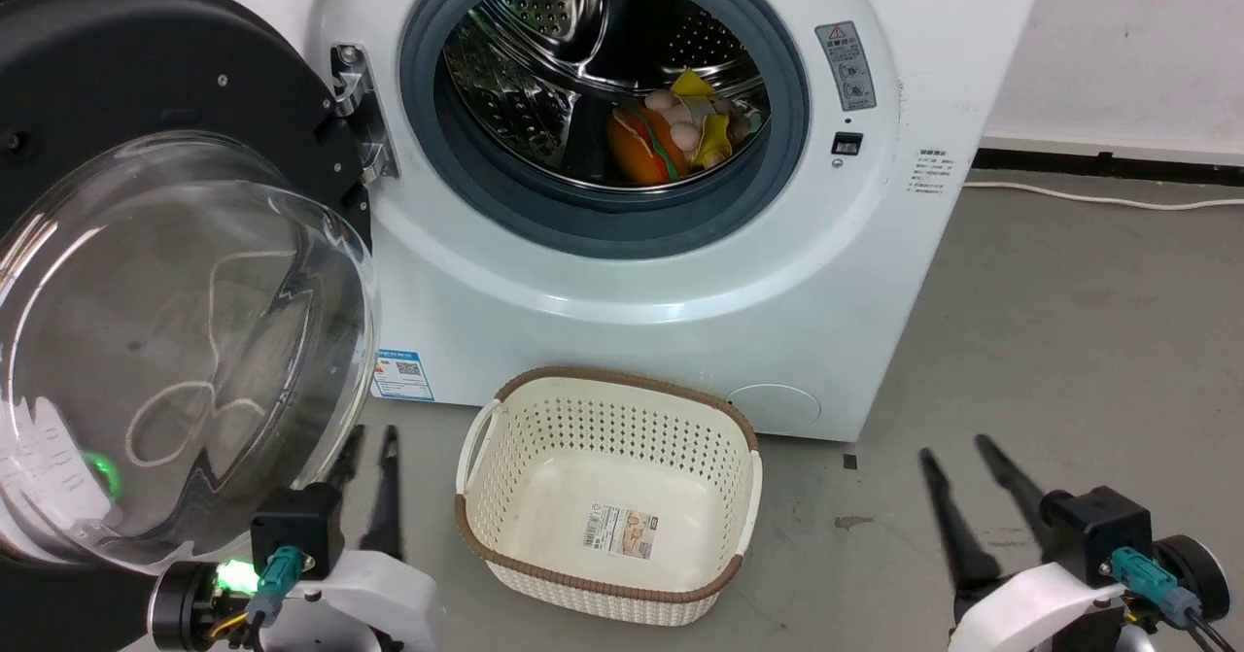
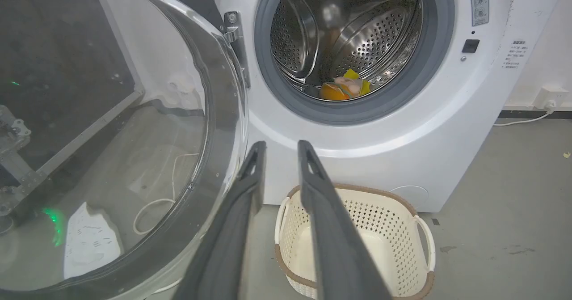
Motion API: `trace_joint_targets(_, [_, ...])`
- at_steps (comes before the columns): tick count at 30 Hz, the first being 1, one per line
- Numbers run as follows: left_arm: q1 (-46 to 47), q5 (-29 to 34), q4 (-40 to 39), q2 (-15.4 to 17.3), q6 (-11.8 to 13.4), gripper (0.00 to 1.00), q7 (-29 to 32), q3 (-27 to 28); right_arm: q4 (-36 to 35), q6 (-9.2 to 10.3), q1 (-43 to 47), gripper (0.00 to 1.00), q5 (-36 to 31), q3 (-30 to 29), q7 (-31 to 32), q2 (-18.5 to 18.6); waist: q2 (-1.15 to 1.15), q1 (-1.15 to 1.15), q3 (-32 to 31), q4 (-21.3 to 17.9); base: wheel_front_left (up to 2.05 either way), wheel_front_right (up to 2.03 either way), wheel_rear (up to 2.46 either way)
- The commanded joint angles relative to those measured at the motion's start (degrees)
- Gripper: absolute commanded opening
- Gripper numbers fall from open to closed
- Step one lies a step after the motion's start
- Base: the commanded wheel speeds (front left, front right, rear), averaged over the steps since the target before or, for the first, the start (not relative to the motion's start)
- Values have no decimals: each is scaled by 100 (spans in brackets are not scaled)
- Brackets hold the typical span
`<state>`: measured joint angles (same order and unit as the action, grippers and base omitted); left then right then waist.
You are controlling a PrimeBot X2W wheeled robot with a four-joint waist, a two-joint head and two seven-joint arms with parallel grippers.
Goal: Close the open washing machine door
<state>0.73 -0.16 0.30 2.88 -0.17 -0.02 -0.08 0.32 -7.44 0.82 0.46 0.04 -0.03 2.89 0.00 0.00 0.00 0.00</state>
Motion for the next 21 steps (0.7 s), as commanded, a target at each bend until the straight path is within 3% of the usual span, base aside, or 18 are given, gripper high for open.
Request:
trace_joint_targets(1, [-9,-35,6,0,7,100,-29,-35,15,0,11,100,44,10,-26,0,0,0,1,1,0,0,0])
trace_joint_targets(14, [-21,-209,57,0,67,100,-174,-216,129,-1,40,100,247,54,-174,0,0,0,11,0,0,0,0])
trace_joint_targets(15, [-21,-225,59,0,72,90,-186,-231,136,-1,41,100,265,56,-186,0,0,0,13,1,0,0,0])
trace_joint_targets(16, [-22,-240,62,0,77,52,-198,-246,143,-1,42,100,282,58,-198,0,0,0,16,1,0,0,0])
trace_joint_targets(17, [-22,-256,65,0,82,29,-210,-261,151,-1,43,100,300,63,-210,0,0,0,19,1,0,0,0])
trace_joint_targets(18, [-21,-273,68,0,87,0,-222,-276,160,-1,44,100,319,69,-222,0,0,0,22,2,0,0,0])
trace_joint_targets(21, [-19,-330,81,0,97,0,-258,-324,186,-1,48,100,372,80,-258,0,0,0,29,6,0,0,0])
